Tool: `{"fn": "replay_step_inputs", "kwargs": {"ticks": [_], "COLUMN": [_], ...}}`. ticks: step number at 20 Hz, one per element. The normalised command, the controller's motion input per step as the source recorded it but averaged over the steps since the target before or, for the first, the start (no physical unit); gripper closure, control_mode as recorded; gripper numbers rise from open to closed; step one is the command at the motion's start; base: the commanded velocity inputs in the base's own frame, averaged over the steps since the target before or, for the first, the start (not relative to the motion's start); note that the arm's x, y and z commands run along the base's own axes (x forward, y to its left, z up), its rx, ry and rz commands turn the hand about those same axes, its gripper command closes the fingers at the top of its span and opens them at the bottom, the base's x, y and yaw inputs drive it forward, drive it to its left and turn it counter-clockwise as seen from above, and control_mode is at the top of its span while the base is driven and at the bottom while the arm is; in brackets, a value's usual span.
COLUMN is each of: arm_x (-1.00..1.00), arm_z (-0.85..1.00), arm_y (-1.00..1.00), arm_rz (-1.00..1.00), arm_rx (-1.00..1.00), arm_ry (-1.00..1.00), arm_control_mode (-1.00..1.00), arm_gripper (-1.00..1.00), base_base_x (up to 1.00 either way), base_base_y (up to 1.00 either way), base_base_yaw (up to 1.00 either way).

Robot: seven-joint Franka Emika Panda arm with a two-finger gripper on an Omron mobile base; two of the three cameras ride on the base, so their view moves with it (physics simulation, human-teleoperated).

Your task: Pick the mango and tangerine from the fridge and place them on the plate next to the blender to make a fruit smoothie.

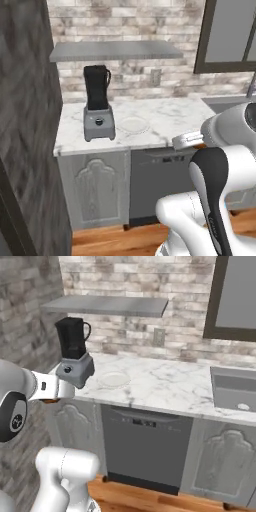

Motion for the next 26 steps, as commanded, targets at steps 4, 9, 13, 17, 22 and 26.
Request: {"fn": "replay_step_inputs", "kwargs": {"ticks": [4,9,13,17,22,26], "arm_x": [0.00,0.00,0.54,0.64,0.82,0.23], "arm_z": [0.00,0.00,-0.27,-0.48,-0.63,-0.29], "arm_y": [0.00,0.00,-0.02,-0.15,-0.08,0.00], "arm_rz": [0.00,0.00,0.05,0.10,0.09,0.06], "arm_rx": [0.00,0.00,0.01,0.00,0.00,0.03], "arm_ry": [0.00,0.00,0.25,0.41,0.47,0.13], "arm_control_mode": [1.00,1.00,-1.00,-1.00,-1.00,-1.00], "arm_gripper": [1.00,1.00,1.00,1.00,1.00,1.00], "base_base_x": [1.00,0.86,0.00,0.00,0.00,0.00], "base_base_y": [0.00,0.00,0.00,0.00,0.00,0.00], "base_base_yaw": [0.00,0.00,0.00,0.00,0.00,0.00]}}
